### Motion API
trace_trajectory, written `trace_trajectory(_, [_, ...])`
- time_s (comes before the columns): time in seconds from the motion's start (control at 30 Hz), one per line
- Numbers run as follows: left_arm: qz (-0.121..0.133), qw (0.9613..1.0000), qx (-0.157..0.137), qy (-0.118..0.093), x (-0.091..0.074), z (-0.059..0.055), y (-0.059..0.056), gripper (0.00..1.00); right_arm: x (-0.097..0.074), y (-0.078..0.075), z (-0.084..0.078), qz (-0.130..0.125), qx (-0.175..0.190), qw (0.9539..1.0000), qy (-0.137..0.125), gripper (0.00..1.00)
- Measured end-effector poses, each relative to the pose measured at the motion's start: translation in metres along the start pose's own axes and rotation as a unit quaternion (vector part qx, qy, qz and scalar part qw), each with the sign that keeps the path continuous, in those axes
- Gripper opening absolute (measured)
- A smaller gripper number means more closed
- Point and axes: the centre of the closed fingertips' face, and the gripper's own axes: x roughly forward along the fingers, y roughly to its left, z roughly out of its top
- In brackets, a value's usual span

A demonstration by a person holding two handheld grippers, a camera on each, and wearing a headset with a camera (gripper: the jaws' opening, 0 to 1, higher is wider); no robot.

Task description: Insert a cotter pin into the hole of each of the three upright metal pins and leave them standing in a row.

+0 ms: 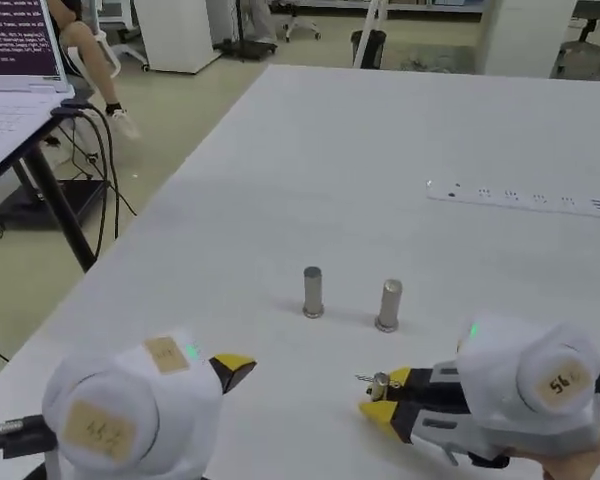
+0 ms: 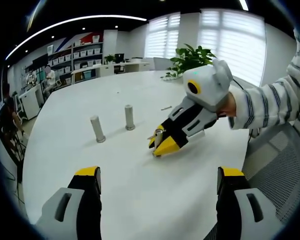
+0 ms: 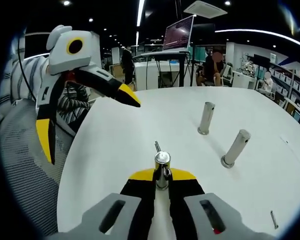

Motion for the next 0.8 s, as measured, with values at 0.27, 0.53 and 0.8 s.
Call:
trace_trajectory(0.27, [0.000,1.0000,-0.001,-0.002,0.001,0.001,0.001,0.96,0.006,0.000,0.002,-0.003,0.003,1.0000,-0.004,0.04])
trace_trajectory(0.53, [0.001,1.0000,-0.003,-0.003,0.003,0.003,0.002,0.96,0.012,0.004,0.004,0.012,-0.003,0.9999,-0.003,0.04])
trace_trajectory(0.8, [-0.001,1.0000,-0.006,-0.001,0.003,0.002,0.001,0.95,0.013,0.004,0.004,0.013,-0.011,0.9998,-0.008,0.04])
